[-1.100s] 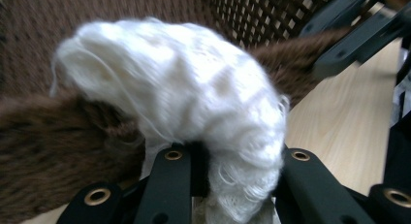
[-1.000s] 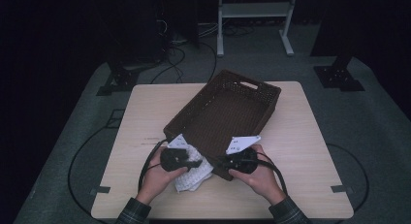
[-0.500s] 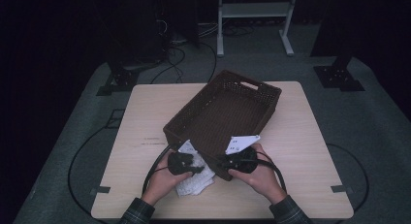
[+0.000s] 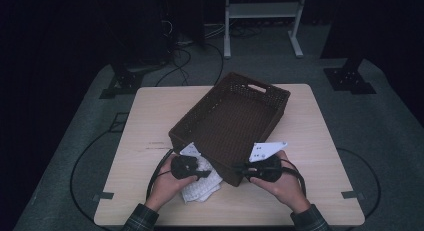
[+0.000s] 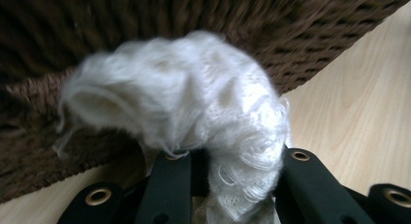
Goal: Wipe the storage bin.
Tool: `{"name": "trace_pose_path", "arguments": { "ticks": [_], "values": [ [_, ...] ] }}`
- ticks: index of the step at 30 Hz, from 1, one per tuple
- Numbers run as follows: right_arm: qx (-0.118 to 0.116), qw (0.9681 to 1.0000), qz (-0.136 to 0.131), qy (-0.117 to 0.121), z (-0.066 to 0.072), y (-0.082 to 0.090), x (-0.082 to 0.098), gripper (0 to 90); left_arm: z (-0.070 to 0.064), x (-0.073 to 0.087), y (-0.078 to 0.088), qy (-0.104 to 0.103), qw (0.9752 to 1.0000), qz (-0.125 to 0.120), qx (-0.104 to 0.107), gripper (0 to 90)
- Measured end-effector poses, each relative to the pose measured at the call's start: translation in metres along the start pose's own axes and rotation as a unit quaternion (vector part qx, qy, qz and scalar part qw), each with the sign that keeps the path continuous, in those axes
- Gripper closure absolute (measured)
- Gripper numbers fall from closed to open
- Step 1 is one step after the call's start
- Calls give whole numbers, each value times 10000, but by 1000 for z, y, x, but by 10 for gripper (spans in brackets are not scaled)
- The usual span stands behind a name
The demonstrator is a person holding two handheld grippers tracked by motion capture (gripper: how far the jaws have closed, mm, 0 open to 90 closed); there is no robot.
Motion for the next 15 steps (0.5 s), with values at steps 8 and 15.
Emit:
{"name": "trace_pose_path", "arguments": {
  "ticks": [8, 15],
  "values": [
    [-14, 10000, -25, -15, 1, -4, -3, 802, -5, -10, 19, -24, 9994, -350, 8, 733],
    [-2, 10000, -31, 42, 4, -11, -9, 797, -3, -12, 36, -47, 9986, -517, -101, 734]
  ]
}}
Point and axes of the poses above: each handheld gripper's, and its own axes: y roughly backward along the jaws, x roughly out of its underside, z roughly to its left, the point moved 8 cm from there along -y, roughly forward along the jaws, and after that the axes turned 8 degrees about z, right-handed, at the moved point
